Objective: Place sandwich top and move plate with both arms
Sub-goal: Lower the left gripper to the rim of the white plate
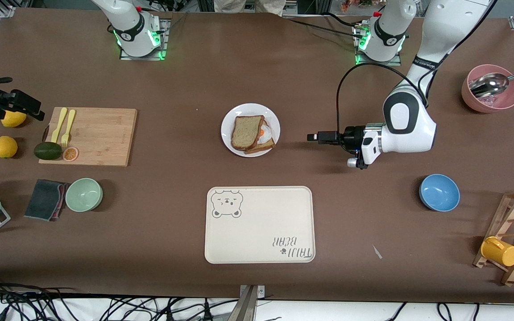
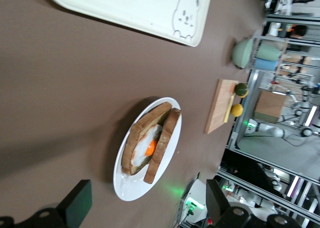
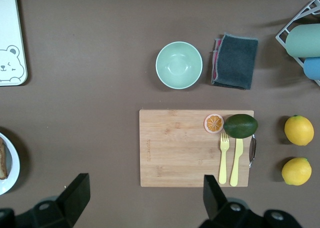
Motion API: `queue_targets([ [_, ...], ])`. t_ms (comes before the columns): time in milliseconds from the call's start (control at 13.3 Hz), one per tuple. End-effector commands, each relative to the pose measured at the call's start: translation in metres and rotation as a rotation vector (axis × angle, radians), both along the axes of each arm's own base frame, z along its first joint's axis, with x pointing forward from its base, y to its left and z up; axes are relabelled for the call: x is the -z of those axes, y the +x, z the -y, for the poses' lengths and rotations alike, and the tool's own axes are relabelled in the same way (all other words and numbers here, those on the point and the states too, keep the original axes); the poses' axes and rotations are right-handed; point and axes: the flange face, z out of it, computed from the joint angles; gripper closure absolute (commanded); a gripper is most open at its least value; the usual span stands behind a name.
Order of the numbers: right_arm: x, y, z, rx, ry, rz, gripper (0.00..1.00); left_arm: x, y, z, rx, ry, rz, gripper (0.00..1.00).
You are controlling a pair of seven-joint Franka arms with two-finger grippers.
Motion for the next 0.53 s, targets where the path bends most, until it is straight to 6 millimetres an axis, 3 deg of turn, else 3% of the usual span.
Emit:
queue_targets([
  [0, -0.005, -0.007, 0.001, -0.002, 0.002, 0.001, 0.00, 0.023, -0.024, 0.001, -0.020, -0.097, 0.059, 0.00],
  [451, -0.005, -0.007, 0.001, -0.001, 0.002, 0.001, 0.00, 0.048, -0.053, 0.040, -0.046, -0.100, 0.099, 0.00],
])
